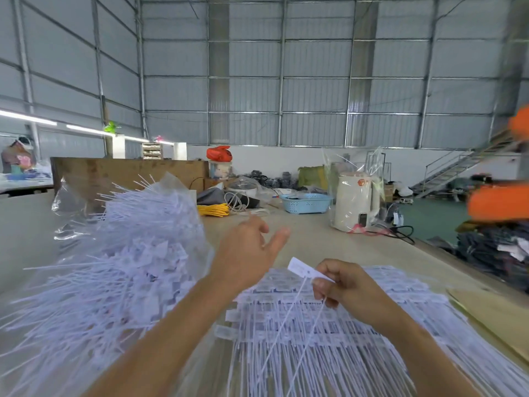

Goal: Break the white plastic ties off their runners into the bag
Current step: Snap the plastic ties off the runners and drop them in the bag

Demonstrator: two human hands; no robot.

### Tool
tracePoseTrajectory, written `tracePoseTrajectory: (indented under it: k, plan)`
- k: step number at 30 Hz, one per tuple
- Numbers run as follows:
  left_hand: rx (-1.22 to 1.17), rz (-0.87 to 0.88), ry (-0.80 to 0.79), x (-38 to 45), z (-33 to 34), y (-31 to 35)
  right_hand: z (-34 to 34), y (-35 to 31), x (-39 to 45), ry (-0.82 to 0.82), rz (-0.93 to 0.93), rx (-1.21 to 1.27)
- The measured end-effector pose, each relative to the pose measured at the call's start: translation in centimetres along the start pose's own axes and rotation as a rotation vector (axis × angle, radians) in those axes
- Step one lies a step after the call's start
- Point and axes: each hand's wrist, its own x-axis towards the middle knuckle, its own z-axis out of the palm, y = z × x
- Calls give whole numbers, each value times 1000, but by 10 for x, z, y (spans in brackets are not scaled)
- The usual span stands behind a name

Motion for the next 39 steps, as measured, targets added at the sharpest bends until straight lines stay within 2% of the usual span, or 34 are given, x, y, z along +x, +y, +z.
tracePoseTrajectory:
  k: [2,3,5,10,14,18,20,22,24,25,27,29,30,33,37,39]
  plan:
    - [-293,-126,-259,-12,33,18,-1,0,-1,-1,-18,32]
    - [-429,-159,-318,-17,46,21,-1,1,-1,2,-26,34]
    - [-560,-148,-316,-25,66,16,-1,5,-1,-2,-22,18]
    - [-611,-225,-246,-34,78,7,4,9,0,-37,-30,-125]
    - [-472,-341,-205,-29,75,8,8,14,3,17,-141,-294]
    - [-649,-550,-395,-26,68,9,7,19,6,39,-228,-317]
    - [-759,-601,-522,-24,60,5,7,18,8,70,-256,-341]
    - [-869,-599,-651,-22,51,0,-3,21,8,154,-216,-434]
    - [-983,-594,-667,-21,48,-5,-23,25,5,326,-105,-425]
    - [-1015,-587,-601,-21,49,-7,-32,25,2,416,-71,-302]
    - [-1055,-559,-426,-20,56,-9,-35,18,0,513,-71,106]
    - [-1074,-543,-322,-21,65,-6,-25,7,2,436,-81,376]
    - [-1058,-528,-296,-23,69,-3,-17,4,3,364,-84,379]
    - [-1003,-426,-305,-30,75,6,6,0,3,178,-116,184]
    - [-1000,-291,-417,-39,77,11,18,8,8,311,-135,12]
    - [-943,-209,-458,-39,75,7,17,11,9,309,-86,4]
